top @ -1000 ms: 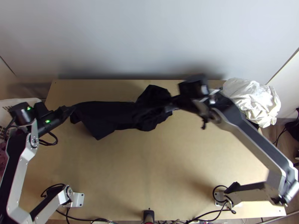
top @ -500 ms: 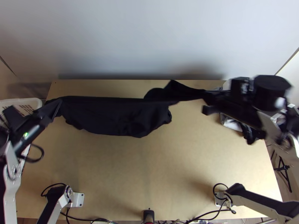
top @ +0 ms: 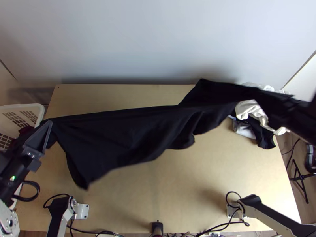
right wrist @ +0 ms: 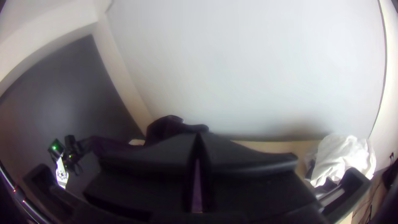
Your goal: Fold the t-shirt
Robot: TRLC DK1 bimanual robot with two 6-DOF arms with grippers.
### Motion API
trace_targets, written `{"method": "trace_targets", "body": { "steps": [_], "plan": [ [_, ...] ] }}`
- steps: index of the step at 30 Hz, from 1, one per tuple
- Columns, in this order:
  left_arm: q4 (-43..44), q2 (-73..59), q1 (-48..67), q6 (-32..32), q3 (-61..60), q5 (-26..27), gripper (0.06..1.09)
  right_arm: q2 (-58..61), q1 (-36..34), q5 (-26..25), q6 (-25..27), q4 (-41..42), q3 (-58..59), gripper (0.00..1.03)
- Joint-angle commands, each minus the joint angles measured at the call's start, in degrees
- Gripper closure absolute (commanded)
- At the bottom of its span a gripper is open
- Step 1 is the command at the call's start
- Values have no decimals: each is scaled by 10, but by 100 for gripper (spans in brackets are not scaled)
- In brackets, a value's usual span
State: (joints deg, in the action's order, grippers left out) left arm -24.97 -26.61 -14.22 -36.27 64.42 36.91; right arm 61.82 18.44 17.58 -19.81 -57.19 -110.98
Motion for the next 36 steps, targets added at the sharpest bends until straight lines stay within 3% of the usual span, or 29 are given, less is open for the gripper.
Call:
{"method": "trace_targets", "body": {
  "steps": [1,10,20,29,36],
  "plan": [
    [2,40,-27,-13,26,-4,105,5,-75,57,-39,-8,-103,100],
    [3,86,-22,-13,22,-3,105,-6,-85,70,-37,-55,-121,100],
    [50,100,-34,-7,-119,-7,105,-17,-91,57,13,-84,-28,100],
    [180,76,-72,9,-292,-6,105,-23,-106,43,29,92,258,100],
    [332,-63,-88,39,-359,-17,105,90,-98,17,37,251,386,100]
  ]
}}
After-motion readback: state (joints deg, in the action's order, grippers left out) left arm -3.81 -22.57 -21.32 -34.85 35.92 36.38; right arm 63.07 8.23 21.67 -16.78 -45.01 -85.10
